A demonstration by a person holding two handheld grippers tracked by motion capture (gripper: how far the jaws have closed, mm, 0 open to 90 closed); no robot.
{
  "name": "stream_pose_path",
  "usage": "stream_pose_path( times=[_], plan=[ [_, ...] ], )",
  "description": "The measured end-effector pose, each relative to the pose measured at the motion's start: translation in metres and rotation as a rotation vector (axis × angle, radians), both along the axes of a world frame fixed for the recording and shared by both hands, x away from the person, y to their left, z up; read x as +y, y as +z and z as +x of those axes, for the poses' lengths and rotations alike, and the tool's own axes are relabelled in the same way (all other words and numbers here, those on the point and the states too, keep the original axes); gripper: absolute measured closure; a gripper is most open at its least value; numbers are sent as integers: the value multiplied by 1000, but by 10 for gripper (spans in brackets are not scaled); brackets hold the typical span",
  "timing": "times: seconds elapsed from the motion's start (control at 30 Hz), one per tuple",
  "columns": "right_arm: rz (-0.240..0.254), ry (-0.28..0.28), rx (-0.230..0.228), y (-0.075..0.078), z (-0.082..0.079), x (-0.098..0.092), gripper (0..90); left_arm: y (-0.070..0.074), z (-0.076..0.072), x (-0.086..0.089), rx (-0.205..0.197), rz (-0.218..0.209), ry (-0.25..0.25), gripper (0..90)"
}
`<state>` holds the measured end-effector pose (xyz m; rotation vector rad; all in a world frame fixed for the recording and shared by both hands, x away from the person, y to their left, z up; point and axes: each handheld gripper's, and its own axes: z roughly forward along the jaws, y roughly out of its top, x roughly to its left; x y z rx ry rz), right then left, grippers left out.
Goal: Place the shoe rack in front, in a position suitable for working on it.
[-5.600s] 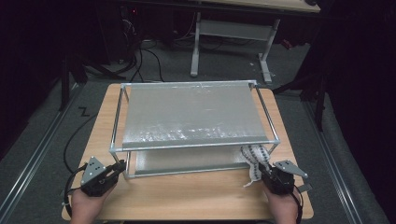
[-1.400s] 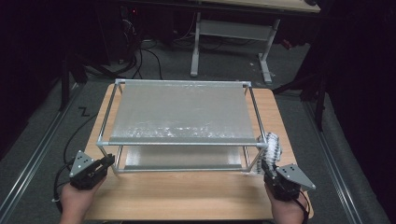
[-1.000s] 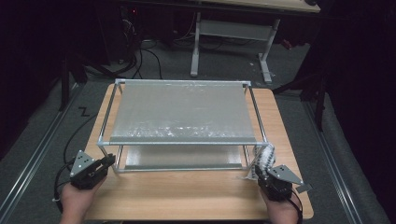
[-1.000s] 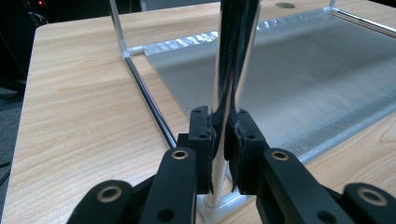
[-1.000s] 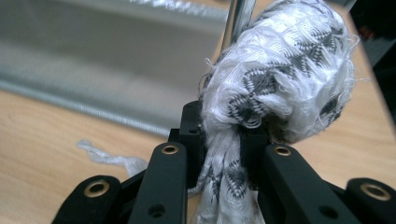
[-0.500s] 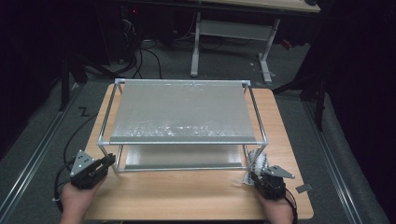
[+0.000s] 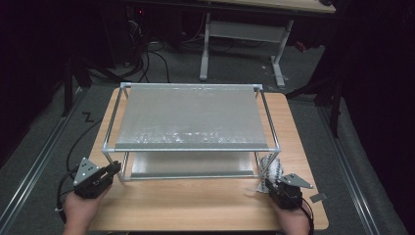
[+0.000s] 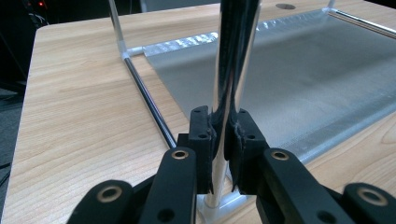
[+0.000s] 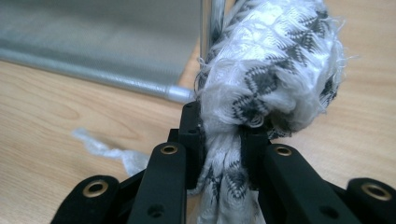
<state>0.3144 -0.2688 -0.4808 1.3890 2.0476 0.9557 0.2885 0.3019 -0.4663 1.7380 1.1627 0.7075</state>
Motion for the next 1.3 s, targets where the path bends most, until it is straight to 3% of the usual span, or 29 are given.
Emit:
stream_pose_path(
  times=[0.2,0.43,0.57,0.67,0.77,0.9,1.3],
  plan=[
    [11,9,-84,17,-5,0,764,0,0,0,0,0,1,806],
    [20,16,-219,51,-14,0,765,0,-1,0,-1,4,1,807],
    [53,22,-291,71,-21,-2,765,0,-2,0,-2,5,-5,807],
    [56,32,-329,82,-25,-2,765,0,-2,0,-3,6,-4,807],
    [61,33,-336,84,-25,-2,765,0,-2,0,-3,7,-4,807],
    [59,36,-313,78,-23,-2,766,-1,-2,0,-5,3,-6,807],
    [45,68,-128,26,-7,2,767,0,-2,0,-5,4,-6,806]
  ],
)
